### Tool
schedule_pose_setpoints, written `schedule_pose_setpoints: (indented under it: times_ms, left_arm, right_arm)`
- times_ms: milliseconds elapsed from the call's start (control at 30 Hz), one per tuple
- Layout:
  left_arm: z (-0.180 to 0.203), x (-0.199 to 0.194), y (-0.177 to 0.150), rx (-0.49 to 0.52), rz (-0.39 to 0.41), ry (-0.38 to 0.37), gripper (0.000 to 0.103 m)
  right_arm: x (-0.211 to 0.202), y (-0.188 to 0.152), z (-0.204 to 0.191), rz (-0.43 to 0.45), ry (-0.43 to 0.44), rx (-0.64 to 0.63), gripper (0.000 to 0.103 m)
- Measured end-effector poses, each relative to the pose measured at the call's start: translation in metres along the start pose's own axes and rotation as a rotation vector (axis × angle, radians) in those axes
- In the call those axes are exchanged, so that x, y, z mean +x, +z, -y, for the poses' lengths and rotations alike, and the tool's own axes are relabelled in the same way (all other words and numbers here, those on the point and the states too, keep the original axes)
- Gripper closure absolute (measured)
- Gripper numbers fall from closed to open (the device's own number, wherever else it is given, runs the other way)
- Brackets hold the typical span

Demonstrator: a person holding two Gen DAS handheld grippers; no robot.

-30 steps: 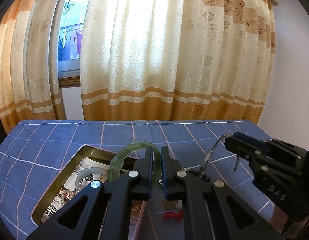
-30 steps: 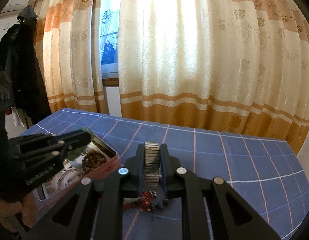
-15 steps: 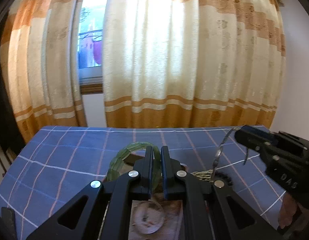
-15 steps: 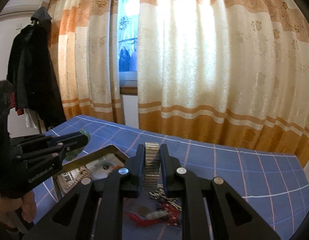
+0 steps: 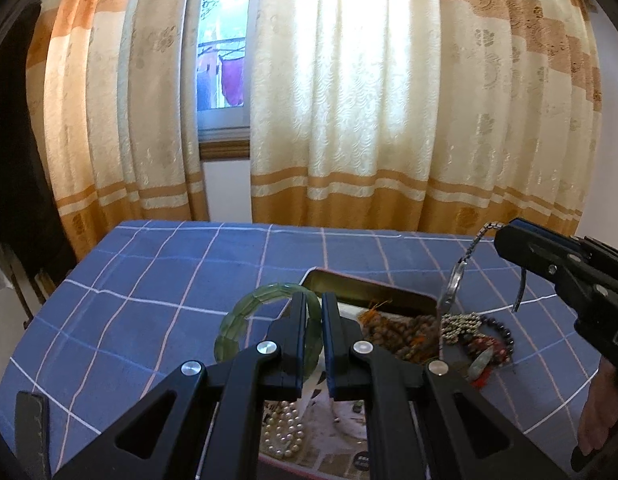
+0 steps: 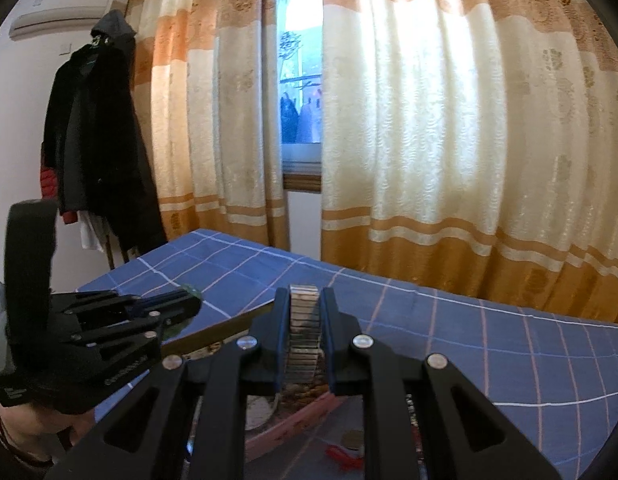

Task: Organize jewelry
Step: 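Lift and carry the green bangle and silver watch in both tools over the pink tin, then open the left tool dropping the green bangle while the right tool releases the watch into the tin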

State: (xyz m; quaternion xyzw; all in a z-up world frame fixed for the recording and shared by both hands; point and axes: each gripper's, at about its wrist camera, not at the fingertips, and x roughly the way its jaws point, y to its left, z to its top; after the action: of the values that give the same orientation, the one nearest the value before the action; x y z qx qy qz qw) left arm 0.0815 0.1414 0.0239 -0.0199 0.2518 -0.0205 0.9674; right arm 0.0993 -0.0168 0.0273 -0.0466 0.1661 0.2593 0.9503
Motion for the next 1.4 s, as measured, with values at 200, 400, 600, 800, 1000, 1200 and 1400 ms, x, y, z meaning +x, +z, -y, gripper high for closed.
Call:
schedule_pose_setpoints:
  times_ms: [200, 400, 600, 800, 1000, 1200, 1400]
  left_arm:
    - [-0.008, 0.005, -0.009, -0.009, -0.025, 0.014, 0.096]
    - [-0.013, 0.011, -0.018, -0.009, -0.054, 0.028, 0.096]
    - [-0.012, 0.014, -0.021, -0.007, -0.068, 0.035, 0.096]
    - [-0.011, 0.016, -0.022, 0.000, -0.078, 0.037, 0.096]
    - [-0.010, 0.023, -0.025, 0.007, -0.100, 0.036, 0.096]
    - [-0.010, 0.027, -0.026, 0.009, -0.112, 0.038, 0.096]
    - [-0.011, 0.033, -0.030, 0.007, -0.135, 0.033, 0.096]
  right_arm:
    - [0.013, -0.007, -0.012, -0.025, 0.037, -0.004, 0.086]
    - [0.018, -0.015, -0.022, -0.047, 0.062, -0.016, 0.086]
    - [0.023, -0.020, -0.028, -0.064, 0.078, -0.027, 0.086]
    - [0.026, -0.023, -0.030, -0.077, 0.083, -0.029, 0.086]
    - [0.035, -0.030, -0.034, -0.112, 0.085, -0.041, 0.086]
    - [0.039, -0.037, -0.038, -0.136, 0.087, -0.051, 0.086]
    - [0.048, -0.045, -0.040, -0.170, 0.073, -0.059, 0.086]
